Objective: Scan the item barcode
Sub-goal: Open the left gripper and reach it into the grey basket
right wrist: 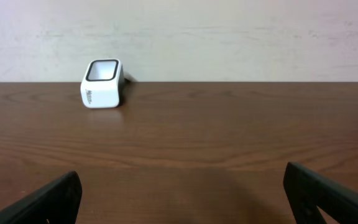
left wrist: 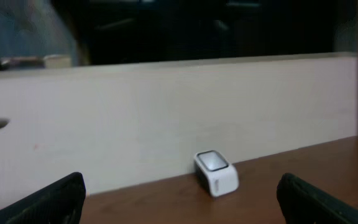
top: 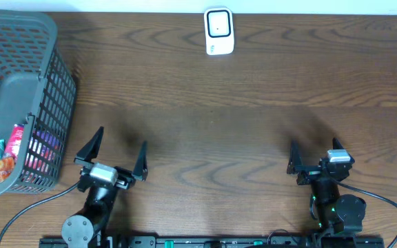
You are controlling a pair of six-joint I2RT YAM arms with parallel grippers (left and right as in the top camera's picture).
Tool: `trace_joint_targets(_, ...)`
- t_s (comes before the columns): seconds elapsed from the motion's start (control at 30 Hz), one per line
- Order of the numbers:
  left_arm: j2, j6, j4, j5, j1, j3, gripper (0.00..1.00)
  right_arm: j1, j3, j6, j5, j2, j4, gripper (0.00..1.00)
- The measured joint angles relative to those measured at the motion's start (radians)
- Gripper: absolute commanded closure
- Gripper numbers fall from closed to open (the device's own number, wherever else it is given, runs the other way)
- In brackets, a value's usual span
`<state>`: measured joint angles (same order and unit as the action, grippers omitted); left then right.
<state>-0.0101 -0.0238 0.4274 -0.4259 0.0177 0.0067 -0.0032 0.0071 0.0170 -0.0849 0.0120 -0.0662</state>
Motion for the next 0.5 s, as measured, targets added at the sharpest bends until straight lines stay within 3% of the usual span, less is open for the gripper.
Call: trace_joint_targets(0.5, 0.0, -0.007, 0.045, -0.047, 0.0, 0.001, 0.02, 0.0, 0.0, 0.0, 0.0, 0.0, 0.0, 0.01)
